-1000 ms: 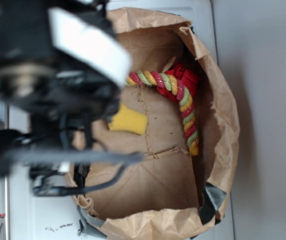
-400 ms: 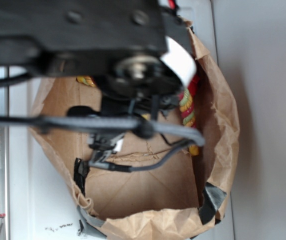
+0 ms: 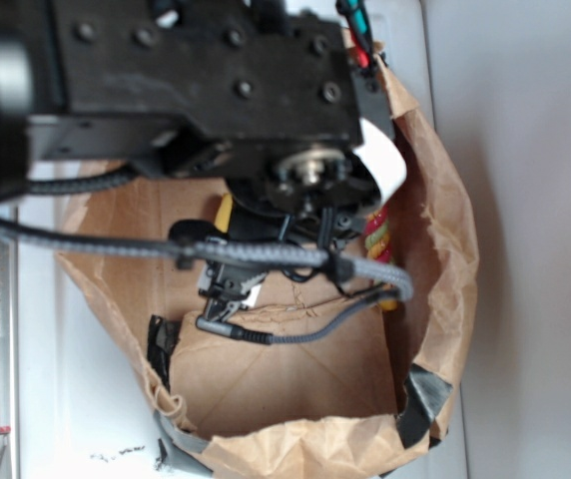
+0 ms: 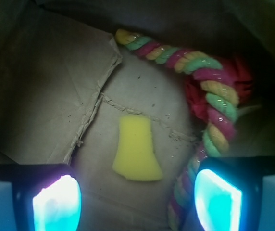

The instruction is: Grab the green sponge.

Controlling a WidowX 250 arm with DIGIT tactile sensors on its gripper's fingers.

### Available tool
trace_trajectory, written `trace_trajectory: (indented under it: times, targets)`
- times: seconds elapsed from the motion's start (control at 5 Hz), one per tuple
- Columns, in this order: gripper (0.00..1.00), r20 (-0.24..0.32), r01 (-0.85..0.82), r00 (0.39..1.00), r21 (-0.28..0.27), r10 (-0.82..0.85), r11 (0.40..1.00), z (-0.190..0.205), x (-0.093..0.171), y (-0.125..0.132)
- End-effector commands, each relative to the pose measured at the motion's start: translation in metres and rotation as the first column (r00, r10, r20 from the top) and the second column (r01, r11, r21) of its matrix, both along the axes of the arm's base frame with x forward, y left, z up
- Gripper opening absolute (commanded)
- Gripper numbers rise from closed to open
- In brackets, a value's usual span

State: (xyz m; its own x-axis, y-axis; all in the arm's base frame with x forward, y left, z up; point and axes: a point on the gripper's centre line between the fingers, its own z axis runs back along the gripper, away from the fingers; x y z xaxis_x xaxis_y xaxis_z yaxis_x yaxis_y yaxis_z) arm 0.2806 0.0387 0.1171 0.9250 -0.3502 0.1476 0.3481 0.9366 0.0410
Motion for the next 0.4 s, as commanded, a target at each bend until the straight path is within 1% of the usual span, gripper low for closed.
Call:
trace_trajectory:
  times: [0.0,0.2]
  targets:
    - [1.0,0.018,0.054,0.998,-0.019,-0.053,0.998,-0.019,0.0,-0.011]
    - [1.0,0.018,0.063,0.998,0.0,-0.063,0.998,-0.032,0.005,-0.012]
